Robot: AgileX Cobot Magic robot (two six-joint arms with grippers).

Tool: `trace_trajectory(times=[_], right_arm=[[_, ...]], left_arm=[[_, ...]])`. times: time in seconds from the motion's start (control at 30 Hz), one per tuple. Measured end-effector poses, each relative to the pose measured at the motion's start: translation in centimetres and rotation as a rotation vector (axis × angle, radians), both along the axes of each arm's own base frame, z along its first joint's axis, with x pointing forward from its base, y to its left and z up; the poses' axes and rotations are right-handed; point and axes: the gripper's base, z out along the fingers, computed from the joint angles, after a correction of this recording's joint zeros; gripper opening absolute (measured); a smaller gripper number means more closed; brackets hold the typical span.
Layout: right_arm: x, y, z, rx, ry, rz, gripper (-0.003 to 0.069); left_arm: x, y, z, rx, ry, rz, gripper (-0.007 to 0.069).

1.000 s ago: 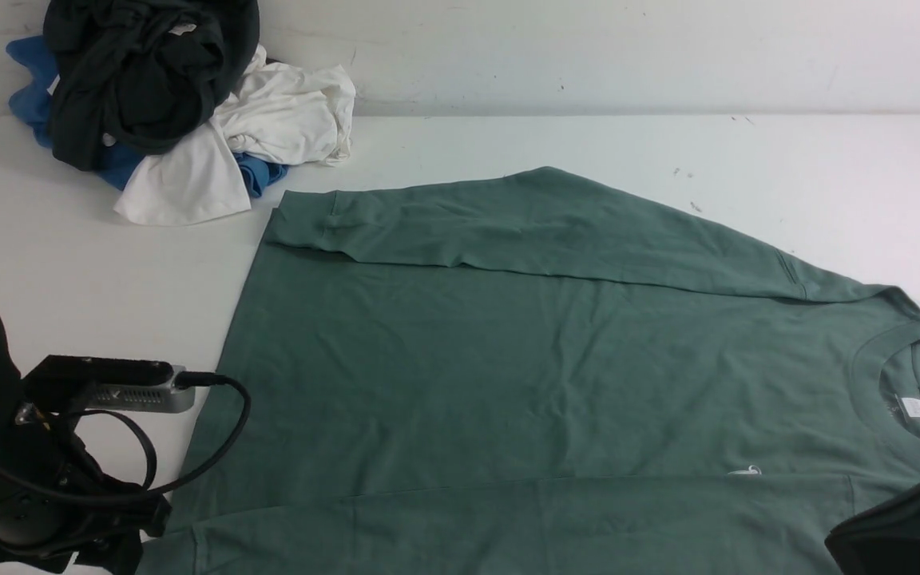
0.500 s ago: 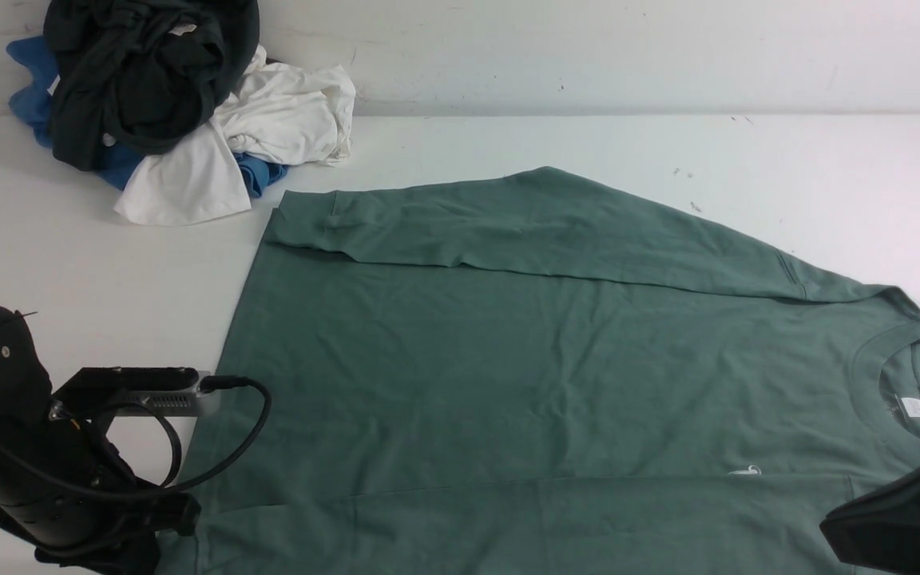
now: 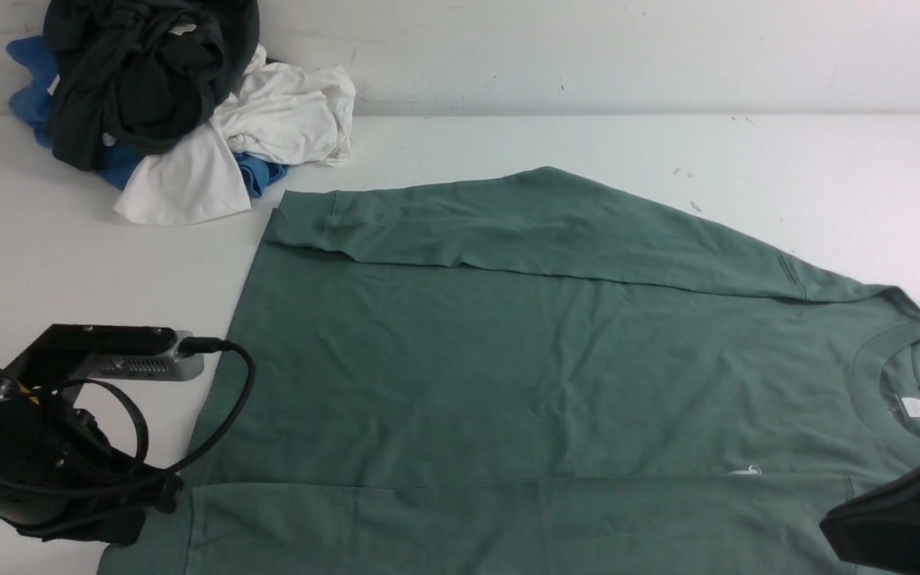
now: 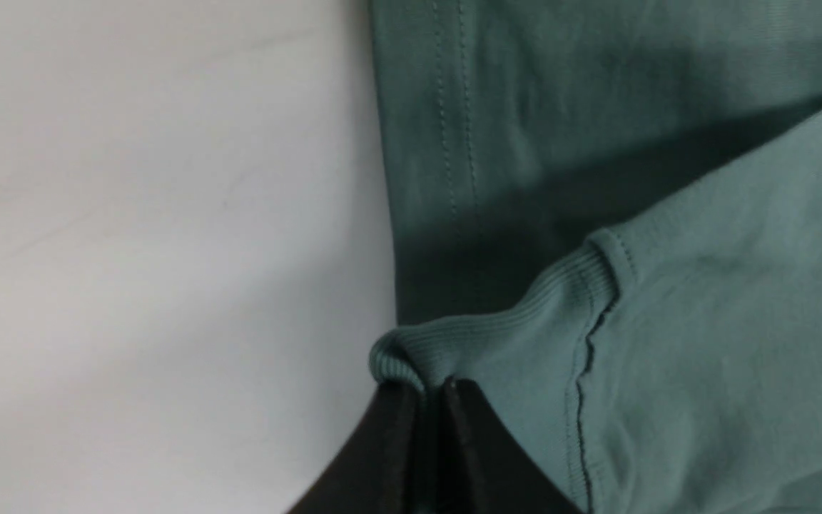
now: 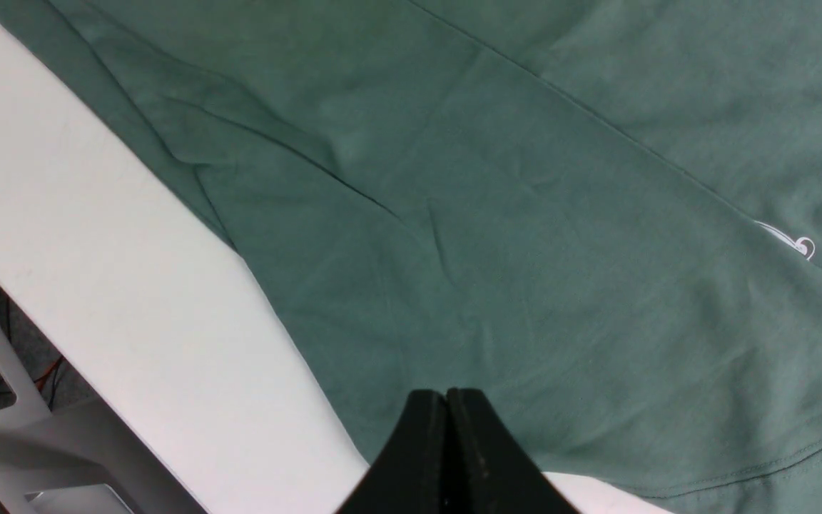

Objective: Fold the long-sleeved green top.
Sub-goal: Use the left arm to clamp the cuff closest to it, then use the left arm to drag and place the cuff at the centered position on the left edge of the fabric

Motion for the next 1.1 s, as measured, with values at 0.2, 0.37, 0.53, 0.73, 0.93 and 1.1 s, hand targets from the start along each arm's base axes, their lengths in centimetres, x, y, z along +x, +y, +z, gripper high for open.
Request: trace_trajectory(times=[0.2, 0.37, 0.53, 0.73, 0.93, 1.1], right_arm=[[0.2, -0.1, 0.0, -0.007, -0.022, -0.008, -0.0015], [0.5, -0.4, 0.0, -0.026, -0.032, -0.062, -0.0015], [1.5, -0.7, -0.4, -0.056, -0.035, -0.142, -0.0015], [3.6, -0.8, -1.9, -0.130, 0.016, -0.238, -0.0015], [5.8, -0.6, -3.5, -0.170, 0.029, -0.279, -0.0015], [7.9, -1.3, -5.4, -0.202, 0.083, -0.363, -0.0008]], left_arm=[[-1.3, -0.1, 2.2, -0.010, -0.038, -0.018, 0.0013], [-0.6, -0.8, 4.5, -0.010, -0.086, -0.078, 0.0013], [1.6, -1.5, 7.6, -0.015, -0.173, -0.116, 0.0013], [4.4, -1.9, 10.5, -0.021, -0.191, -0.141, 0.0013], [6.7, -2.1, 13.2, -0.024, -0.227, -0.159, 0.0013], [8.0, -2.2, 14.5, -0.025, -0.266, -0.164, 0.0013]])
